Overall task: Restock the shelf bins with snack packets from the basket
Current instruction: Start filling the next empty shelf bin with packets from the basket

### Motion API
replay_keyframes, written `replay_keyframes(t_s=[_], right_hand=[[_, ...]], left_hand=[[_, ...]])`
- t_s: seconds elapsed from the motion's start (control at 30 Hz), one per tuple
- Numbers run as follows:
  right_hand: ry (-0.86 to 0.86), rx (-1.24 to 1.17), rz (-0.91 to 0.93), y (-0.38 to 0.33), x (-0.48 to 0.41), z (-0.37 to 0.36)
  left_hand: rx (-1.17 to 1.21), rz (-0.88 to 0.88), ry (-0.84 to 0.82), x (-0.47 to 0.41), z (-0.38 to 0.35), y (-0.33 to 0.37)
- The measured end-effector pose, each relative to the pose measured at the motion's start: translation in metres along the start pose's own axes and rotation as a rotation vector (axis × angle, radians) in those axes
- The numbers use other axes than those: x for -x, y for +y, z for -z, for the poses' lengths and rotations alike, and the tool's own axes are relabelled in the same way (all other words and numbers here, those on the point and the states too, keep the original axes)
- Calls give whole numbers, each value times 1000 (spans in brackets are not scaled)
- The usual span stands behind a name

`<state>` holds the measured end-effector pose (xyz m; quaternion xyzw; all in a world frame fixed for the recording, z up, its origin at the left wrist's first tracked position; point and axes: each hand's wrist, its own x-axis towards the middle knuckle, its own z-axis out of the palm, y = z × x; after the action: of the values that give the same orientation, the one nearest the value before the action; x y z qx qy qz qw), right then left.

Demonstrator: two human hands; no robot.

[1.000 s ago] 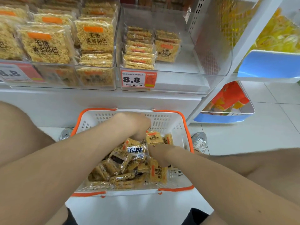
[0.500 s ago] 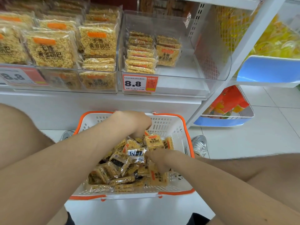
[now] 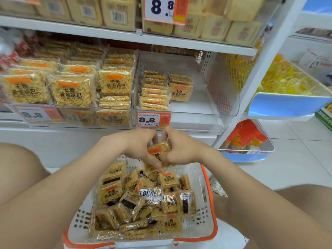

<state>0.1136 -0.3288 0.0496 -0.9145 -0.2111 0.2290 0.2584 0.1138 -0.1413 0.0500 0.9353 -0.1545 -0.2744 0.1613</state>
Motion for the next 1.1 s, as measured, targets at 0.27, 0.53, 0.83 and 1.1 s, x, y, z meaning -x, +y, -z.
replay_keyframes(t_s=[0.27,0.53,0.83,1.1], right_hand=[[361,-246,-103,-13,10,34],[482,-202,-44,-22,11,46],[706,35,-36,-16,-8,99],[786,-65,-407,16,-67,111]], left_hand=[[815,-60,373,27,37,3],[906,-89,483,23,40,10],[306,-156,806,-3,40,18],[-173,-128,569,-29,33,18]])
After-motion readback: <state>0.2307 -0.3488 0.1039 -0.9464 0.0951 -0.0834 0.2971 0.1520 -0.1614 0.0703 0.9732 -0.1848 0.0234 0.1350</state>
